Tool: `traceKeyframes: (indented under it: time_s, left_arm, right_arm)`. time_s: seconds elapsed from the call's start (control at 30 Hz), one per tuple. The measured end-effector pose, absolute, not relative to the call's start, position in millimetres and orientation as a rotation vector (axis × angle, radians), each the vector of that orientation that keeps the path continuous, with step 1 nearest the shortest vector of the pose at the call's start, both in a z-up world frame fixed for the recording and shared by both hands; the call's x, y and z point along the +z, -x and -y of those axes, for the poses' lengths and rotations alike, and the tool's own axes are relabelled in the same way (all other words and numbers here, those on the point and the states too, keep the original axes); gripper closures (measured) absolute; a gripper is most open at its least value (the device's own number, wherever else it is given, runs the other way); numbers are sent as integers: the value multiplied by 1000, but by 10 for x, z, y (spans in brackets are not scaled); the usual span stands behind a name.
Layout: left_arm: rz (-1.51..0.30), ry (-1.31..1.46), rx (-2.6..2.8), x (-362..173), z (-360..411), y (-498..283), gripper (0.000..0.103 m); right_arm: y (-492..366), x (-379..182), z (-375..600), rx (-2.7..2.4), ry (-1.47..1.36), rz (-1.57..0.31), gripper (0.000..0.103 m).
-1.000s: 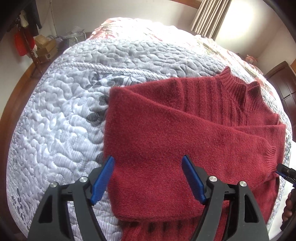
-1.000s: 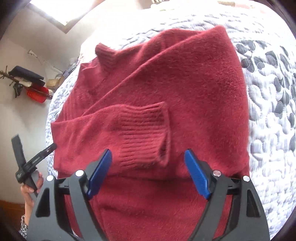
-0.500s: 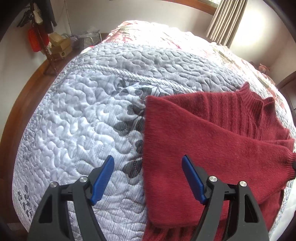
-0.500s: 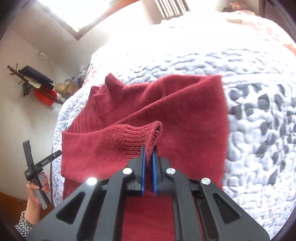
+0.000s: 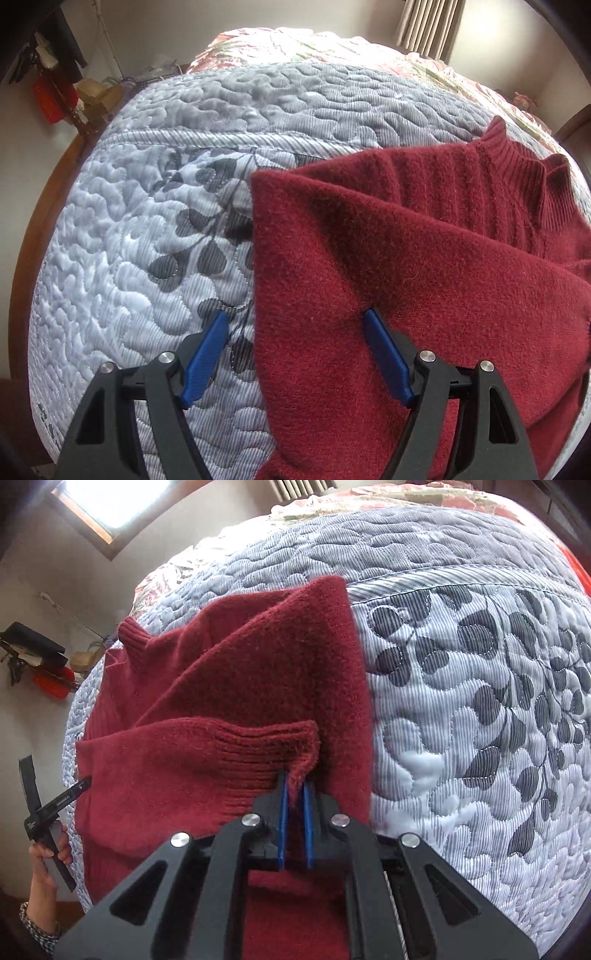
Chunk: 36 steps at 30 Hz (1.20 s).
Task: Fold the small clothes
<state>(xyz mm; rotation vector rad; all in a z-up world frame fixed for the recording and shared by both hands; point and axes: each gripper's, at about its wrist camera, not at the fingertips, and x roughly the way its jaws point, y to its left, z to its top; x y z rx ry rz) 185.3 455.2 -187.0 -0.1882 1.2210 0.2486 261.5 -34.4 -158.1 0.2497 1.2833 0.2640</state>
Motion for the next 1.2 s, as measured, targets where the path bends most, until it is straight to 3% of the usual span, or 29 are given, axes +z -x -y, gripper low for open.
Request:
traceKeyframes:
  time_s: [0.07,0.1,0.2,0.23,0.33,0.6,0.8,1.2]
  left_arm:
    - [-1224,201,242,-1823,-4570,-1838,27]
    - [-1225,203,239,-1782,-4584,-1824,27]
    - [-1219,191,215,-1605,-4606,-1635,27]
    - [-1211,190,199,-1542,-4603,-1523,27]
    - [-1218,201,154,-1445,-4602,-1106,24]
    - [-1340,223,111,-1596,-4482,219,22]
    - [-1421,224,128,-1780,-4419,1020,21]
    - [-1524,234,59,-2113,-4135,1654,22]
  right_arm:
    - [-2592,-1520,355,274,-246,-1283,95]
    - [-2567,-1472,370,279,-249,-1283,86]
    - [-2409,-1213,414,293,-241,-1237,72]
    - [-2312,-1122,445,293,-226,-1223,62]
    - [-1968,-971,536,314,-191,-1213,52]
    - [-722,-1176,826,294,-136,-1349,43]
    - [241,-1569,974,290,-111,-1510,43]
    - [980,-1689,970,355,-140,-1554,41]
